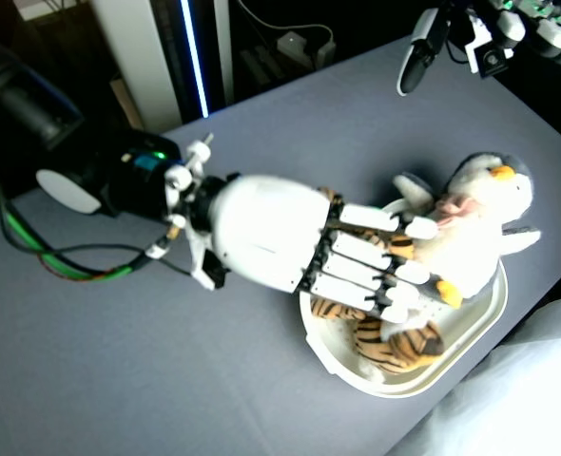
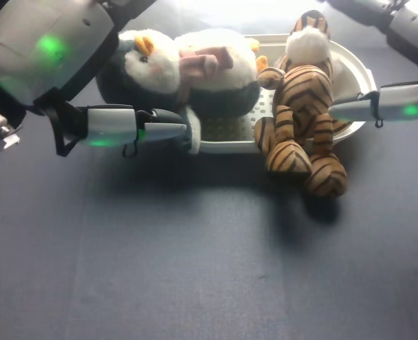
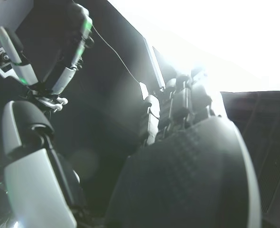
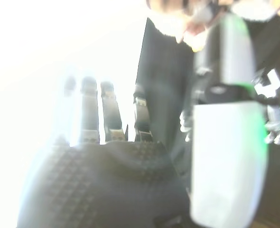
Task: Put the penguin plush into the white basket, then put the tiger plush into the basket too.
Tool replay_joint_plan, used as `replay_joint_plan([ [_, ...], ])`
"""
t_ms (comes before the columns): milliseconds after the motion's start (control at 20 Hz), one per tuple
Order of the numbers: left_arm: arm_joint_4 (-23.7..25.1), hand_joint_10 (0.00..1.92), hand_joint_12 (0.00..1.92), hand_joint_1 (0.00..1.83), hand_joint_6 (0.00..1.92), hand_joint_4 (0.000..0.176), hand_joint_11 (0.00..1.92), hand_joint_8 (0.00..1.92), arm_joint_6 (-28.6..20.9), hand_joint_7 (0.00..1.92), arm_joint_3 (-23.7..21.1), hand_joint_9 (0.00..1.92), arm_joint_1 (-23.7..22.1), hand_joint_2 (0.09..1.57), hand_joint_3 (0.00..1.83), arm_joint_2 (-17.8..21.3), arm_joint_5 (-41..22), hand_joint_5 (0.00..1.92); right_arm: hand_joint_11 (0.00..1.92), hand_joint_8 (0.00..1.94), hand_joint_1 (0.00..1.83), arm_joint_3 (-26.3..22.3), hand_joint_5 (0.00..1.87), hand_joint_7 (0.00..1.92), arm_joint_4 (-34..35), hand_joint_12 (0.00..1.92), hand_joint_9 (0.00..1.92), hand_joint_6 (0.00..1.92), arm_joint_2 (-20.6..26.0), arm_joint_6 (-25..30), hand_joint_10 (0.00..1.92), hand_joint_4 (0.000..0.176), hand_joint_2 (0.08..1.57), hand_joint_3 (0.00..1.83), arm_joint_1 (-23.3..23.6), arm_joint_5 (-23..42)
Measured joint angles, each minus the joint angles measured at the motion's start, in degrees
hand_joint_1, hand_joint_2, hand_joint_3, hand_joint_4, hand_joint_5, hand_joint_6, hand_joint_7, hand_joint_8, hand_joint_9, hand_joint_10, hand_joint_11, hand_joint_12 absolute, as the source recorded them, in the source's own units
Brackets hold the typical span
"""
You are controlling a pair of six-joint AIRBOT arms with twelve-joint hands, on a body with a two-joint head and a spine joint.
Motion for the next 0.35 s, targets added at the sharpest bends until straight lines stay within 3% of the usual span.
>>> replay_joint_plan([
  [50,-0.3,0.00,0.00,0.96,0.01,0.128,0.00,0.00,0.0,0.00,-0.4,0.00,0.8,0.80,0.00,0.3,-0.9,0.08,0.00,0.00,1.06,-1.3,0.00,0.00,0.7,0.00,0.00,0.00,1.1,1.5,0.00,0.176,0.95,0.03,-1.7,3.4],
  [100,-0.4,0.00,0.00,0.96,0.01,0.138,0.00,0.00,0.0,0.00,-1.1,0.00,1.8,0.78,0.00,1.1,-1.5,0.08,0.00,0.00,1.12,-2.6,0.00,0.00,1.1,0.00,0.00,0.00,2.2,3.2,0.00,0.176,0.98,0.03,-3.7,6.9],
  [200,-1.5,0.00,0.00,0.97,0.01,0.079,0.00,0.00,-0.3,0.00,-2.8,0.00,5.2,0.78,0.00,2.4,-5.5,0.08,0.00,0.00,0.89,-6.1,0.00,0.00,3.4,0.00,0.00,0.00,5.6,6.2,0.00,0.176,0.97,0.00,-9.6,16.3],
  [250,-2.0,0.00,0.00,0.91,0.00,0.058,0.00,0.00,-1.2,0.00,-3.4,0.00,7.0,0.80,0.00,2.5,-8.7,0.05,0.00,0.00,0.83,-7.7,0.00,0.00,5.7,0.00,0.00,0.00,6.8,6.6,0.00,0.176,0.92,0.00,-12.3,21.9],
  [350,-3.4,0.00,0.00,0.89,0.00,0.053,0.00,0.00,-3.2,0.00,-4.0,0.00,10.9,0.81,0.01,2.5,-14.8,0.04,0.00,0.00,0.81,-10.1,0.00,0.00,9.4,0.00,0.00,0.00,8.1,6.6,0.00,0.176,0.91,0.00,-16.9,33.4],
])
